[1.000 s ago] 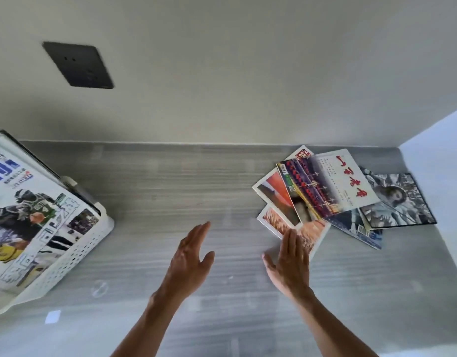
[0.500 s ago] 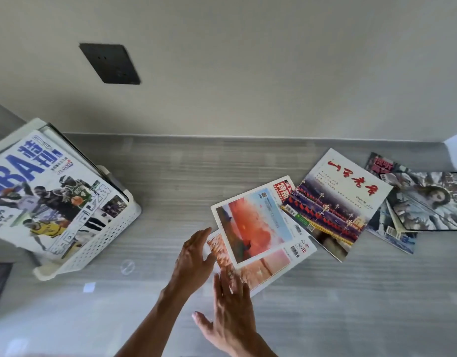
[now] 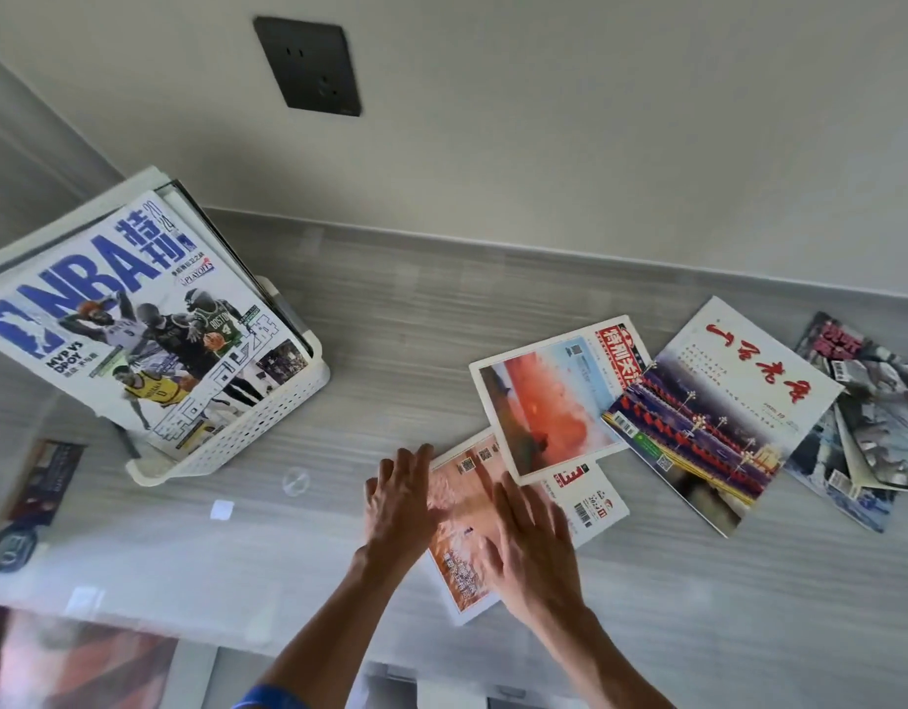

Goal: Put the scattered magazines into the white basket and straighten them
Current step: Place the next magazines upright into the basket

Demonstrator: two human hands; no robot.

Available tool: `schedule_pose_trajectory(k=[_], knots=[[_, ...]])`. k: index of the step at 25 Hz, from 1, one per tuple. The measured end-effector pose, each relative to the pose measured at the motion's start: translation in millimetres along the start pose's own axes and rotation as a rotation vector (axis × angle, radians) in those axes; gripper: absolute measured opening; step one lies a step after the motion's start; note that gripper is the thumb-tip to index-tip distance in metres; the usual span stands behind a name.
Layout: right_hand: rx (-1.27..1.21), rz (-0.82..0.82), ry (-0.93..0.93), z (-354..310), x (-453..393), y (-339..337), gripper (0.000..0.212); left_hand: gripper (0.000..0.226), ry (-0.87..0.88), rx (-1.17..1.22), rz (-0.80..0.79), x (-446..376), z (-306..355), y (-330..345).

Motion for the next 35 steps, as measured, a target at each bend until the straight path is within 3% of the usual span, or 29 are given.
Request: schedule_pose_trajectory(k=[5,8,11,12,14,16,18,21,25,27,29,35], knots=[[0.020,0.036,0.205,38.5,-25.1,-23.5,0.074,0.039,0.015,0.354,-0.168,1.8,-4.6,2.1],[-0.063,0.075,0.344,51.1,-27.1,-31.0,0.077,0.007,0.094,0.510,-0.091,12.3,-37.2,-9.3],[-0.157,0.117,0.352,38.4,-32.8,-33.0,0.070,0.012,0.073,0.745,0.023,25.4,-95.0,-28.4],[-0.273,0.120,0.346,28.3,-35.6,-30.6,0.069,0.013,0.040,0.824,0.058,29.9,-111.4,-35.2],[-0.743,0.034,0.370,-10.8,-47.0,-22.2,0.062,0.021,0.000,0.951,0.135,38.7,-135.0,-48.4],[-1.188,-0.031,0.421,-58.9,-61.4,-24.4,0.031,0.028,-0.034,1.076,0.207,44.5,-149.7,-57.7],[-1.325,-0.014,0.296,-101.1,-84.2,-43.2,0.022,0.028,-0.104,1.220,0.298,48.9,-164.6,-68.2],[-1.323,-0.103,0.074,-159.3,-111.9,-73.0,0.021,0.014,-0.227,1.321,0.425,52.4,-187.6,-83.2],[-1.129,-0.097,-0.097,-226.9,-150.9,-80.3,0.018,0.006,-0.316,1.242,0.529,50.5,-227.5,-112.4],[-1.064,-0.073,-0.151,-256.2,-171.0,-77.8,0.019,0.031,-0.436,1.241,0.631,46.7,-255.7,-130.4],[-1.030,-0.054,-0.198,-278.3,-187.9,-74.6,0.021,0.039,-0.523,1.210,0.715,43.6,-279.4,-146.5],[-0.887,-0.009,-0.255,-306.1,-217.7,-47.2,0.016,0.015,-0.598,0.667,0.639,29.2,-310.9,-150.2]])
Point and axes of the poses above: each hand's wrist, its own x-axis away from the middle knuckle, its own y-axis out of the palm, z = x × y, the point moved 5 cm from there along -x, towards the middle knuckle, and after that the axes turned 14 degrees about -x, right-handed, at the moved point
